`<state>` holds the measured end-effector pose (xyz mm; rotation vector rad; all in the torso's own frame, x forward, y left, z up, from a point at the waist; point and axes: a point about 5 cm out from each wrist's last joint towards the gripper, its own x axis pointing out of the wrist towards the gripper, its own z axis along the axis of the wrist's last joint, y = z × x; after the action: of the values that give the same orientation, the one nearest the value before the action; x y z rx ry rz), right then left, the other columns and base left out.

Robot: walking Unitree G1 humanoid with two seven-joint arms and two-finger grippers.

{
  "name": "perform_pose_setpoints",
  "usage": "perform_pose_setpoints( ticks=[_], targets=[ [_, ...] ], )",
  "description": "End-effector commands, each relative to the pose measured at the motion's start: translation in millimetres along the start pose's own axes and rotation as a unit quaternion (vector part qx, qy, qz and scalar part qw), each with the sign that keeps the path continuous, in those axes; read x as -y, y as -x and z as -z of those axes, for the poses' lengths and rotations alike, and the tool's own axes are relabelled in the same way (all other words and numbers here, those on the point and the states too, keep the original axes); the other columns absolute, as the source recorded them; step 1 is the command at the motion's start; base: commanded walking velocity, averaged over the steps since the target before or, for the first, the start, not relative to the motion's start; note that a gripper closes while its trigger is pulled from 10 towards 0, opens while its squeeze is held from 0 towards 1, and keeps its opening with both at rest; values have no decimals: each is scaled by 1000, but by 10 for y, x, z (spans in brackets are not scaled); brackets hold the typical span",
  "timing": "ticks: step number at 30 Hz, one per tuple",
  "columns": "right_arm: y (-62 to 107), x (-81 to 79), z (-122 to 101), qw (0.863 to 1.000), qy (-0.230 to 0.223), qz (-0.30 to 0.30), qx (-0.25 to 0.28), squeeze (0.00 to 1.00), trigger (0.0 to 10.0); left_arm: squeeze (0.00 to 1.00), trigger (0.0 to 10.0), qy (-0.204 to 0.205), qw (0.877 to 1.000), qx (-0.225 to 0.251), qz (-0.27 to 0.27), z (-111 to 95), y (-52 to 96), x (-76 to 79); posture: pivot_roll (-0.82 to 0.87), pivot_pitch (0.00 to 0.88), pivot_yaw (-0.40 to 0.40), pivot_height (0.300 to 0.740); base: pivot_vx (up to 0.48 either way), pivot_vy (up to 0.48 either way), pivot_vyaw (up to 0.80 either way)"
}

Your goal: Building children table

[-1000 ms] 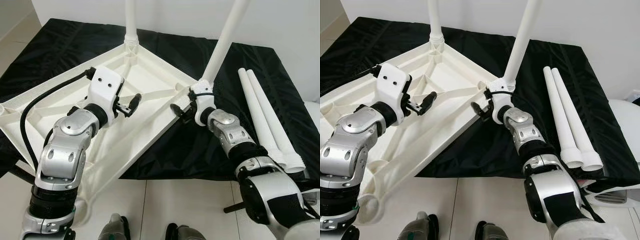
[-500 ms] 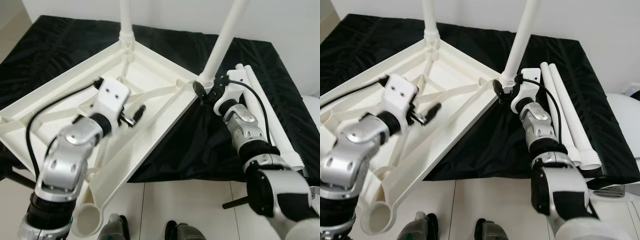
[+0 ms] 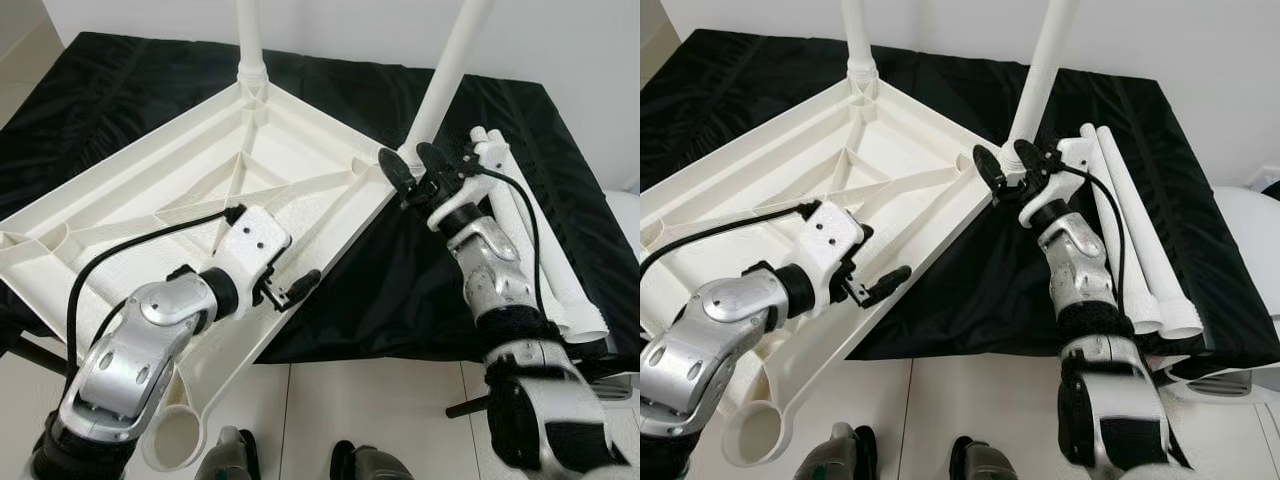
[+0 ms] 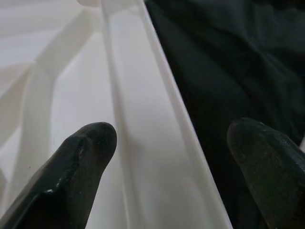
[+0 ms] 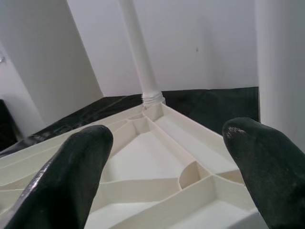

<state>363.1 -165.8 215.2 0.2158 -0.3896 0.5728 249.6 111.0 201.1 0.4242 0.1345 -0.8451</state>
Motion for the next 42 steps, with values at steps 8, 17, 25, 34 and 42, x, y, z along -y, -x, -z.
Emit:
perform_pose_setpoints(
  ticks=[8, 17, 25, 34, 42],
  targets=[
    [202, -144, -431, 998, -18, -34, 46, 0, 10000, 0, 10000, 0, 996, -62, 70, 247, -46, 184, -13, 148, -26, 740, 0, 0, 0],
    [325, -316, -597, 997, -22, -40, 60, 0, 10000, 0, 10000, 16, 994, -109, 2, 397, -202, 23, -41, 146, -7, 740, 0, 0, 0],
    [370, -421, -660, 998, -33, -36, 51, 0, 10000, 0, 10000, 29, 992, -122, -25, 424, -263, -75, -50, 143, 0, 740, 0, 0, 0],
    [365, -460, -695, 998, -35, -23, 47, 0, 10000, 0, 10000, 74, 985, -131, -87, 409, -401, -235, -44, 147, 6, 740, 0, 0, 0],
    [364, -473, -720, 998, -38, -14, 47, 0, 10000, 0, 10000, 108, 981, -125, -100, 385, -538, -227, -49, 149, 13, 740, 0, 0, 0]
  ],
)
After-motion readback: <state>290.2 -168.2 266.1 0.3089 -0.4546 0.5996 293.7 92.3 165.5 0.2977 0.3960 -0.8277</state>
